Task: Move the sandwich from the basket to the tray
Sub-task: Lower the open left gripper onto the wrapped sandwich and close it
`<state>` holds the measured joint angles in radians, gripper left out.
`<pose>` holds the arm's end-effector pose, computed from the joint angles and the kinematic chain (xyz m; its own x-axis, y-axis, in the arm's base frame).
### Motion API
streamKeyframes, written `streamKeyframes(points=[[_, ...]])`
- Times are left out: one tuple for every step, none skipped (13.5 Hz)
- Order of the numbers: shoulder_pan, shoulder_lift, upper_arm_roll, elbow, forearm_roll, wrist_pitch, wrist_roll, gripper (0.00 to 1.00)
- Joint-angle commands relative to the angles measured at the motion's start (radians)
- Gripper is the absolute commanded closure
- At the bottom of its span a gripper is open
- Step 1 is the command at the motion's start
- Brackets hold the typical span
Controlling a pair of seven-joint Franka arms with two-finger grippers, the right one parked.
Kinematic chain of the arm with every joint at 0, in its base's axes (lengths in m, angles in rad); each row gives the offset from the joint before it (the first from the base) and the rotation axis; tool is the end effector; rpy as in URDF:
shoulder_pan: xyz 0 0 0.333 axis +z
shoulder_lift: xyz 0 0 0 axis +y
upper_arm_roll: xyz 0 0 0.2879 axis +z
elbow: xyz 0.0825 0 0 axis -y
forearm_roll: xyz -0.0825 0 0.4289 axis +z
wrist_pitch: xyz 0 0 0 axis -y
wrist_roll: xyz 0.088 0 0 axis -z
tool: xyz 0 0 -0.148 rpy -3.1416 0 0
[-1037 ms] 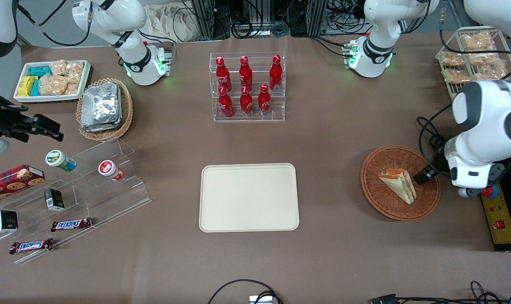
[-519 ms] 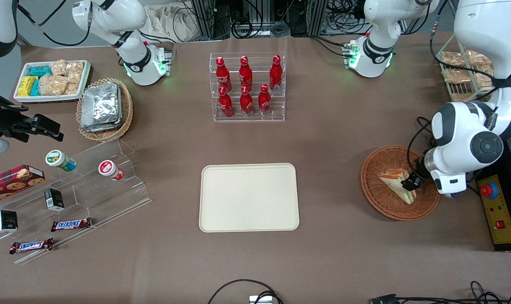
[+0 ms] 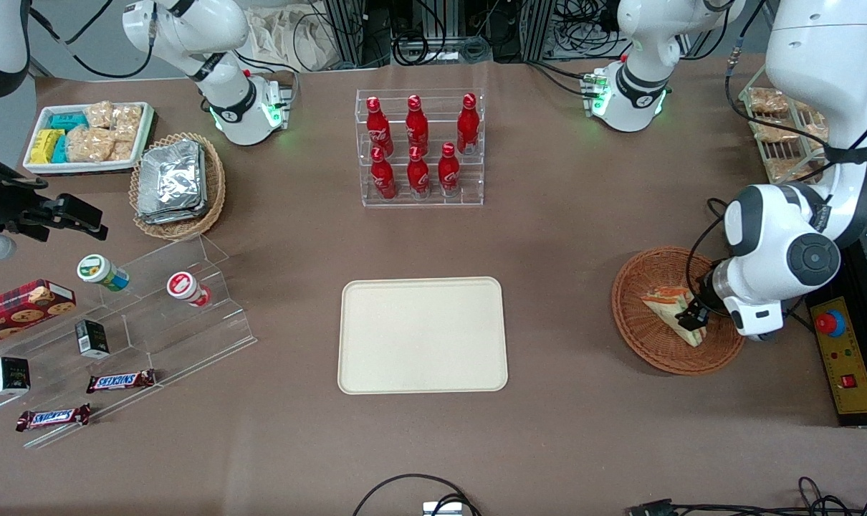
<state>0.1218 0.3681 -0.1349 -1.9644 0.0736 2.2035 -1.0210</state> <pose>0.6167 -0.0050 0.1795 0.5644 0.8233 -0.0608 0.8162 -0.5675 -0.1088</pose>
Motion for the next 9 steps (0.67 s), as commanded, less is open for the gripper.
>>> streamKeyframes(points=[[0.006,0.015,-0.006,-0.008,-0.014,0.03,-0.013,0.04],[0.006,0.018,-0.006,-0.022,-0.014,0.054,-0.013,0.19],[0.006,0.02,-0.006,-0.036,-0.014,0.088,-0.014,0.33],[0.006,0.02,-0.006,-0.047,-0.017,0.109,-0.014,0.47],[0.006,0.02,-0.006,-0.047,-0.021,0.113,-0.014,0.63],[0.006,0.02,-0.006,-0.045,-0.021,0.111,-0.013,0.82],[0.006,0.018,-0.006,-0.039,-0.021,0.108,-0.01,0.96],[0.006,0.012,-0.006,-0.033,-0.021,0.101,-0.005,1.0],[0.004,0.006,-0.006,-0.027,-0.021,0.099,0.002,1.0]])
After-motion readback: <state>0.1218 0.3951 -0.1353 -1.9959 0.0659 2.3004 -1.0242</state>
